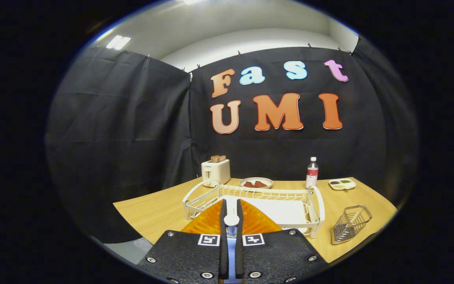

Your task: Take the plate from the dish rack, then take the spoon from the basket and place it into the plate.

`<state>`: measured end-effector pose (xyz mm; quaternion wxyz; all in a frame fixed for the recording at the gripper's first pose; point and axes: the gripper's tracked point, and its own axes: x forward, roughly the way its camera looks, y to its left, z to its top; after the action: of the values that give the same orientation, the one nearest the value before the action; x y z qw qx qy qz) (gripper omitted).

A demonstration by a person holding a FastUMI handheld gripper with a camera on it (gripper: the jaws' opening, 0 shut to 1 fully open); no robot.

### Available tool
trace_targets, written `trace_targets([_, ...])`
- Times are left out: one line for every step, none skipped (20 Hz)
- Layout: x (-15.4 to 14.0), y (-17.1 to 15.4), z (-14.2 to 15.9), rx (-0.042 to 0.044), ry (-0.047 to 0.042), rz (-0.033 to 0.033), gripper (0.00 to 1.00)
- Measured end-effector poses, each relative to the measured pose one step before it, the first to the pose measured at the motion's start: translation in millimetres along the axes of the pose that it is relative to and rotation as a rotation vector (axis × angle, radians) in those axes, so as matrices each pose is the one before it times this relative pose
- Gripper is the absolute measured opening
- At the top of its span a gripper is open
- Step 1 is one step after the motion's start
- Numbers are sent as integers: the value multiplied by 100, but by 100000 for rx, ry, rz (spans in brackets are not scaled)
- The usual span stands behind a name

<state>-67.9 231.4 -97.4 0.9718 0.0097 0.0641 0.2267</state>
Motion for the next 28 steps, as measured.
trace_targets([467,499,-519,128,345,2209,7])
trace_targets([544,253,-654,6,897,1668,6])
trace_targets([451,134,-738,215,987,817,6])
trace_targets([260,3,-745,795,1540,521,7])
trace_targets([169,36,-738,1391,1563,813,7])
trace_targets([46,77,-339,1478,610,1116,7])
trace_targets([65,-49,-282,1226,-54,608,6])
trace_targets([134,-403,-502,352,1157,-27,7])
trace_targets([145,-161,-358,-462,1038,-140,7])
trace_targets([-108,45,-116,-465,264,444,7])
trace_targets([365,50,-44,300,-5,376,7])
trace_targets([-46,-353,-504,248,2415,-547,10])
trace_targets([-23,-748,-1068,-95,4749,-2071,13])
trace_targets([202,-579,-822,29,3390,-3004,30])
trace_targets([19,-779,-550,-22,1864,-3053,44])
trace_targets([-18,-466,-64,533,1210,-2011,65])
trace_targets([-222,-371,183,1531,331,-919,73])
trace_targets([7,-273,399,1287,-365,-494,84])
trace_targets([-139,-596,570,551,-661,-1260,89])
trace_targets([-220,-743,602,-174,-898,-1215,94])
trace_targets([-401,-772,767,-171,-1464,-1440,97])
trace_targets([-340,-708,691,-19,-1629,-1354,98])
trace_targets([-521,-806,792,90,-1418,-1467,98])
trace_targets([-346,-1044,772,-22,-1297,-1981,97])
trace_targets([-518,-1290,866,-342,-1133,-2271,98])
trace_targets([-511,-1366,929,-367,-1241,-2550,98])
trace_targets([-416,-1547,1061,-182,-1679,-2782,97])
trace_targets([-467,-1380,1012,-124,-1635,-2641,98])
